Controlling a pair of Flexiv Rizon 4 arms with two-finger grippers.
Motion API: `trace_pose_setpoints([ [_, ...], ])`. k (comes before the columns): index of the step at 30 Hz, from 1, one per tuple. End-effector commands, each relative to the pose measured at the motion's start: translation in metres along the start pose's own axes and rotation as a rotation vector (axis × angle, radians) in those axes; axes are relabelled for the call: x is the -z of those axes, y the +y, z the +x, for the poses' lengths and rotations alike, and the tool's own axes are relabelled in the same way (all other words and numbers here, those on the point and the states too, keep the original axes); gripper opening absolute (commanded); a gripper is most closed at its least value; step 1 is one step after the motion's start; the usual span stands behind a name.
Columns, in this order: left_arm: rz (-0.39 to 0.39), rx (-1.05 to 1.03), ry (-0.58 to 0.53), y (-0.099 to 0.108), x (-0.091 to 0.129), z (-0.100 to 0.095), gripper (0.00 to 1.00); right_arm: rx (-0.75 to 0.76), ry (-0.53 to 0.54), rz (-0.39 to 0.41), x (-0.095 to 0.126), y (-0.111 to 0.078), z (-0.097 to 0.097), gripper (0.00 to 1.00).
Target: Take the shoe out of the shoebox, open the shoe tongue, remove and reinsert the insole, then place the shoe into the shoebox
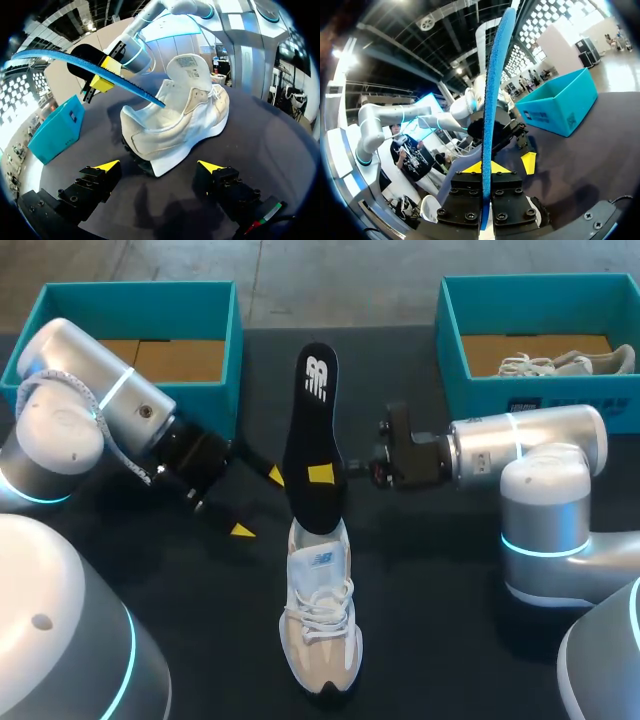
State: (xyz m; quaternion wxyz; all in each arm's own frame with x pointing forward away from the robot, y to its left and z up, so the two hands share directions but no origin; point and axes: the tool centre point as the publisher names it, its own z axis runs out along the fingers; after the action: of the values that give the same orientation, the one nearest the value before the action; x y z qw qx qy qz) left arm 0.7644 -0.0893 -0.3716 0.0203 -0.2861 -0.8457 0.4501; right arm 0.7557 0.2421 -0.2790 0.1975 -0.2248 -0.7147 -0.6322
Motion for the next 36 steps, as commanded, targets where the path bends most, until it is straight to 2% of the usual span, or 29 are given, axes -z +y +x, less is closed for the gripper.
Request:
trace_pose_setpoints([
  [1,0.038,0.011,0.003,0.008,-0.003,-0.002,1.0,0.003,-0.009,-0.011,0.001,-0.003,0.004,0.0],
  [10,0.064,0.014,0.044,0.012,-0.005,-0.004,1.0,0.007,-0.01,-0.019,-0.001,-0.005,0.001,0.0],
  [17,0.05,0.01,0.047,0.009,-0.007,-0.004,1.0,0.004,-0.014,-0.02,-0.001,-0.005,-0.003,0.0],
  [26,-0.007,0.016,0.032,0.002,-0.013,0.002,1.0,0.006,-0.02,-0.019,0.002,-0.005,-0.005,0.0],
  [36,-0.019,0.025,0.02,-0.004,-0.014,0.007,1.0,0.008,-0.023,-0.018,0.005,-0.006,-0.005,0.0],
])
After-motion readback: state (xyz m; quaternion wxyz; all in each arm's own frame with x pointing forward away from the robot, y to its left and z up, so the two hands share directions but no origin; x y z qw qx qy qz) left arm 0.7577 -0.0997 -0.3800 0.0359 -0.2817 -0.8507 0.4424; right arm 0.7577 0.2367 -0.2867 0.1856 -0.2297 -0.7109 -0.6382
